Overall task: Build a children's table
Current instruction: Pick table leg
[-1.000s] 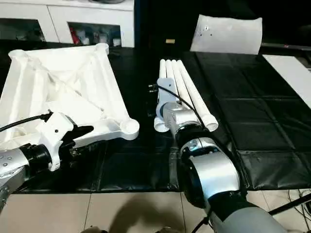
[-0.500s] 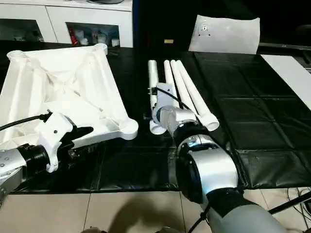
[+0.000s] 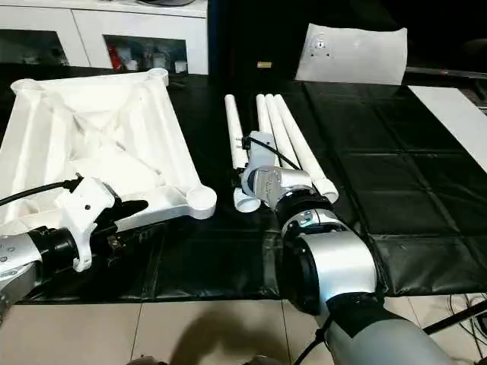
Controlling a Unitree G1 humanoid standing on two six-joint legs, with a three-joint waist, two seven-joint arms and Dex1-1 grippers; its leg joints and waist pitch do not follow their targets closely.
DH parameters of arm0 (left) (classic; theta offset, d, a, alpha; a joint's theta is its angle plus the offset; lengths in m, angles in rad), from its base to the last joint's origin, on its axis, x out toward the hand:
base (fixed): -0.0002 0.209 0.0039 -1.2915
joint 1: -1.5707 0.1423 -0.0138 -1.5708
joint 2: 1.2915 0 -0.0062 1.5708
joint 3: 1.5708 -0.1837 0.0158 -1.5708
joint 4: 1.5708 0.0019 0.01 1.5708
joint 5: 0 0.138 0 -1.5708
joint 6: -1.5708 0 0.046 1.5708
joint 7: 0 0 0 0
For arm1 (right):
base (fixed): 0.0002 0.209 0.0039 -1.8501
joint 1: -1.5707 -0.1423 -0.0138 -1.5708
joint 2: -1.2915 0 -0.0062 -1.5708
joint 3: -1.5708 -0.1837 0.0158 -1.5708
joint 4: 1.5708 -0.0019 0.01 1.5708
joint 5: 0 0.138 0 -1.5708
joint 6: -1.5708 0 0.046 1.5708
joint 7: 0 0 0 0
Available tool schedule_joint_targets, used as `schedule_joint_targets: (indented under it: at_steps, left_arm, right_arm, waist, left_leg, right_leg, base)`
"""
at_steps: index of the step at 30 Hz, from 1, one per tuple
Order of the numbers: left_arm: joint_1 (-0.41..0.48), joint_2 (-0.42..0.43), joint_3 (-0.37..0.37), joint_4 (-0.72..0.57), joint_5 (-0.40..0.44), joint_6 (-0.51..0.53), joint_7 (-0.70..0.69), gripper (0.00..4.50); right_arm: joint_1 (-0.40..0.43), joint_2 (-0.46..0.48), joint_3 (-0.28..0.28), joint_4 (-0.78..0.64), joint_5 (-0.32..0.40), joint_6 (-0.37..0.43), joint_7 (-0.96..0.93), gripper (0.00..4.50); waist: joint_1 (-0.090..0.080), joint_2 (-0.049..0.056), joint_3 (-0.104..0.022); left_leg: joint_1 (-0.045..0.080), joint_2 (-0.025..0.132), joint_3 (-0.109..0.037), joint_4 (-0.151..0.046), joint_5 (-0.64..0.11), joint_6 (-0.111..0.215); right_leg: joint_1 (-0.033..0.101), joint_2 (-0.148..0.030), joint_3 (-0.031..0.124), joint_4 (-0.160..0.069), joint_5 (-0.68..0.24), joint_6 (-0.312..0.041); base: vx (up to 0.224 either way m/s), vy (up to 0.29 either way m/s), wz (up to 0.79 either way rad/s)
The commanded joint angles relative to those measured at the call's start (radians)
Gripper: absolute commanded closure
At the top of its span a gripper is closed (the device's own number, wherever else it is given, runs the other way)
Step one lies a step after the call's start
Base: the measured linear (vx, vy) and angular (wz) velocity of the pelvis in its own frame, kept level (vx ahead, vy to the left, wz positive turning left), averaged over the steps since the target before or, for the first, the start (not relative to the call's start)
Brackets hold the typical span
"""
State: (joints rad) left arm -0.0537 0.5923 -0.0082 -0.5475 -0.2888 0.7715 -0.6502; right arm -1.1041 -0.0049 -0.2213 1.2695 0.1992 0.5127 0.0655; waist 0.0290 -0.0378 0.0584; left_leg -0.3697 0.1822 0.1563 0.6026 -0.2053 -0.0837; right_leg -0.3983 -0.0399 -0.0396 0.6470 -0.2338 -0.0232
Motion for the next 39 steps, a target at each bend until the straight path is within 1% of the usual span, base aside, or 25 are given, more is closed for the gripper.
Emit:
schedule_joint_targets:
  at_steps: [1,6,8,11,15,16,17,18,19,21,22,25,26,27,28,29,30,31,32,33,34,35,36,37,39]
  left_arm:
    - [-0.016,0.009,-0.013,-0.014,-0.003,0.002,0.003,1.49]
    - [-0.027,0.003,-0.024,-0.005,0.001,-0.005,0.010,1.49]
    - [-0.029,0.002,-0.026,-0.004,0.002,-0.006,0.010,1.49]
    - [-0.041,-0.009,-0.034,0.013,0.009,-0.021,0.018,1.49]
    - [-0.054,-0.019,-0.041,0.031,0.014,-0.035,0.025,1.49]
    - [-0.066,-0.030,-0.045,0.049,0.020,-0.048,0.033,1.49]
    - [-0.071,-0.035,-0.046,0.055,0.023,-0.053,0.037,1.49]
    - [-0.081,-0.045,-0.049,0.069,0.030,-0.064,0.047,1.49]
    - [-0.086,-0.051,-0.051,0.076,0.033,-0.067,0.054,1.49]
    - [-0.122,-0.096,-0.048,0.111,0.035,-0.057,0.095,1.49]
    - [-0.134,-0.106,-0.049,0.123,0.036,-0.063,0.100,1.49]
    - [-0.184,-0.148,-0.045,0.165,0.022,-0.059,0.121,1.49]
    - [-0.218,-0.178,-0.040,0.191,0.009,-0.055,0.134,1.32]
    - [-0.218,-0.178,-0.040,0.191,0.009,-0.055,0.134,1.22]
    - [-0.251,-0.210,-0.033,0.216,-0.005,-0.056,0.145,1.15]
    - [-0.267,-0.225,-0.031,0.229,-0.010,-0.063,0.149,1.12]
    - [-0.272,-0.230,-0.030,0.233,-0.012,-0.065,0.150,1.12]
    - [-0.308,-0.266,-0.012,0.270,-0.021,-0.074,0.175,0.82]
    - [-0.339,-0.299,0.009,0.302,-0.033,-0.073,0.199,0.82]
    - [-0.354,-0.315,0.020,0.317,-0.039,-0.071,0.211,0.73]
    - [-0.363,-0.324,0.026,0.326,-0.043,-0.069,0.218,0.69]
    - [-0.396,-0.356,0.055,0.356,-0.074,-0.064,0.229,0.69]
    - [-0.407,-0.366,0.066,0.363,-0.089,-0.062,0.228,0.56]
    - [-0.438,-0.397,0.102,0.383,-0.141,-0.050,0.225,0.29]
    - [-0.449,-0.407,0.114,0.390,-0.157,-0.044,0.227,0.29]
  right_arm:
    - [0.013,0.002,-0.010,0.041,0.005,0.022,-0.003,1.97]
    - [0.014,-0.002,-0.018,0.036,0.004,0.001,-0.002,2.27]
    - [0.016,-0.003,-0.019,0.035,0.004,-0.008,-0.003,2.53]
    - [0.024,-0.010,-0.036,0.022,0.006,-0.082,0.006,2.61]
    - [0.025,-0.015,-0.038,0.012,0.003,-0.130,0.013,2.63]
    - [0.023,-0.018,-0.049,0.002,0.013,-0.158,0.022,2.64]
    - [0.023,-0.018,-0.049,-0.002,0.013,-0.172,0.023,2.64]
    - [0.023,-0.020,-0.045,-0.012,0.008,-0.207,0.023,2.64]
    - [0.022,-0.021,-0.047,-0.016,0.008,-0.221,0.027,2.64]
    - [0.012,-0.023,-0.090,-0.049,0.062,-0.230,0.105,2.64]
    - [0.012,-0.023,-0.098,-0.065,0.078,-0.231,0.142,2.64]
    - [0.035,-0.025,-0.103,-0.149,0.119,-0.219,0.253,2.64]
    - [0.072,-0.025,-0.096,-0.230,0.141,-0.204,0.312,2.64]
    - [0.072,-0.025,-0.096,-0.230,0.141,-0.204,0.312,2.64]
    - [0.120,-0.028,-0.084,-0.319,0.161,-0.194,0.364,2.64]
    - [0.146,-0.029,-0.078,-0.365,0.173,-0.192,0.394,2.64]
    - [0.154,-0.029,-0.077,-0.378,0.177,-0.192,0.404,2.64]
    - [0.219,-0.028,-0.067,-0.490,0.216,-0.165,0.452,2.64]
    - [0.281,-0.028,-0.055,-0.593,0.247,-0.140,0.491,2.64]
    - [0.311,-0.028,-0.048,-0.643,0.261,-0.128,0.510,2.64]
    - [0.329,-0.028,-0.044,-0.673,0.269,-0.121,0.521,2.64]
    - [0.396,-0.031,-0.036,-0.779,0.305,-0.086,0.554,2.64]
    - [0.417,-0.031,-0.037,-0.809,0.315,-0.080,0.563,2.64]
    - [0.481,-0.032,-0.042,-0.892,0.351,-0.056,0.581,2.64]
    - [0.503,-0.030,-0.046,-0.922,0.364,-0.048,0.585,2.64]
  waist:
    - [-0.004,0.028,-0.049]
    - [-0.004,0.027,-0.052]
    - [-0.004,0.027,-0.053]
    - [-0.002,0.030,-0.061]
    - [0.000,0.028,-0.066]
    - [0.001,0.036,-0.068]
    - [0.001,0.034,-0.069]
    - [0.001,0.032,-0.070]
    - [0.001,0.035,-0.070]
    - [0.000,0.032,-0.070]
    - [0.002,0.039,-0.072]
    - [0.002,0.034,-0.072]
    - [0.004,0.035,-0.072]
    - [0.004,0.035,-0.072]
    - [0.007,0.035,-0.074]
    - [0.009,0.034,-0.072]
    - [0.012,0.033,-0.075]
    - [0.012,0.038,-0.075]
    - [0.014,0.036,-0.073]
    - [0.015,0.042,-0.074]
    - [0.017,0.034,-0.077]
    - [0.017,0.036,-0.077]
    - [0.020,0.037,-0.074]
    - [0.019,0.035,-0.073]
    - [0.020,0.034,-0.073]
  left_leg:
    - [0.008,0.037,0.002,-0.067,-0.094,-0.025]
    - [0.008,0.037,0.002,-0.066,-0.085,-0.024]
    - [0.008,0.037,0.002,-0.065,-0.084,-0.023]
    - [0.010,0.038,0.003,-0.063,-0.077,-0.024]
    - [0.007,0.036,0.004,-0.059,-0.039,-0.012]
    - [0.009,0.036,0.004,-0.056,-0.032,-0.010]
    - [0.009,0.036,0.005,-0.056,-0.030,-0.008]
    - [0.006,0.036,0.004,-0.056,-0.022,-0.004]
    - [0.006,0.036,0.004,-0.055,-0.018,-0.003]
    - [0.005,0.036,0.006,-0.054,-0.027,0.009]
    - [0.006,0.037,0.004,-0.053,-0.032,0.017]
    - [0.006,0.037,0.005,-0.053,-0.022,0.035]
    - [0.004,0.037,0.004,-0.052,-0.016,0.048]
    - [0.004,0.037,0.004,-0.052,-0.016,0.048]
    - [0.006,0.039,0.003,-0.051,0.001,0.055]
    - [0.007,0.038,0.005,-0.052,-0.001,0.060]
    - [0.008,0.041,0.003,-0.052,0.002,0.065]
    - [0.006,0.040,0.001,-0.051,0.012,0.063]
    - [0.009,0.040,0.003,-0.051,0.004,0.067]
    - [0.008,0.039,0.000,-0.051,0.005,0.064]
    - [0.007,0.041,-0.003,-0.052,-0.007,0.058]
    - [0.005,0.037,-0.003,-0.053,-0.006,0.056]
    - [0.006,0.038,-0.001,-0.051,-0.020,0.053]
    - [0.005,0.036,-0.002,-0.054,-0.024,0.051]
    - [0.005,0.038,-0.002,-0.054,-0.031,0.047]
  right_leg:
    - [0.050,-0.074,0.049,-0.062,0.058,-0.219]
    - [0.052,-0.075,0.049,-0.061,0.072,-0.224]
    - [0.052,-0.075,0.049,-0.060,0.073,-0.225]
    - [0.055,-0.076,0.048,-0.058,0.080,-0.227]
    - [0.058,-0.075,0.048,-0.054,0.137,-0.236]
    - [0.057,-0.074,0.047,-0.052,0.152,-0.239]
    - [0.057,-0.074,0.047,-0.053,0.159,-0.241]
    - [0.061,-0.075,0.047,-0.050,0.173,-0.245]
    - [0.061,-0.075,0.047,-0.049,0.179,-0.246]
    - [0.064,-0.074,0.048,-0.051,0.184,-0.251]
    - [0.064,-0.076,0.048,-0.050,0.186,-0.254]
    - [0.066,-0.075,0.047,-0.051,0.200,-0.266]
    - [0.069,-0.076,0.048,-0.053,0.214,-0.269]
    - [0.069,-0.076,0.048,-0.053,0.214,-0.269]
    - [0.068,-0.077,0.047,-0.051,0.233,-0.278]
    - [0.068,-0.076,0.047,-0.055,0.233,-0.276]
    - [0.070,-0.079,0.047,-0.053,0.238,-0.278]
    - [0.072,-0.077,0.046,-0.051,0.242,-0.278]
    - [0.071,-0.076,0.047,-0.057,0.241,-0.271]
    - [0.074,-0.075,0.047,-0.055,0.245,-0.269]
    - [0.078,-0.079,0.046,-0.057,0.231,-0.267]
    - [0.079,-0.078,0.046,-0.058,0.221,-0.268]
    - [0.077,-0.081,0.049,-0.062,0.197,-0.263]
    - [0.078,-0.080,0.048,-0.065,0.180,-0.261]
    - [0.077,-0.081,0.048,-0.067,0.157,-0.261]
  base:
    - [0.000,0.000,0.00]
    - [0.000,0.000,0.00]
    - [0.000,0.000,0.00]
    - [0.000,0.000,0.00]
    - [0.000,0.000,0.00]
    - [0.000,0.000,0.00]
    - [0.000,0.000,0.00]
    - [0.000,0.000,0.00]
    - [0.000,0.000,0.00]
    - [0.000,0.000,0.00]
    - [0.000,0.000,0.00]
    - [0.000,0.000,0.00]
    - [0.000,0.000,0.00]
    - [0.000,0.000,0.00]
    - [0.000,0.000,0.00]
    - [0.000,0.000,0.00]
    - [0.000,0.000,0.00]
    - [0.000,0.000,0.00]
    - [0.000,0.000,0.00]
    - [0.000,0.000,0.00]
    - [0.000,0.000,0.00]
    - [0.000,0.000,0.00]
    - [0.000,0.000,0.00]
    - [0.000,0.000,0.00]
    - [0.000,0.000,0.00]
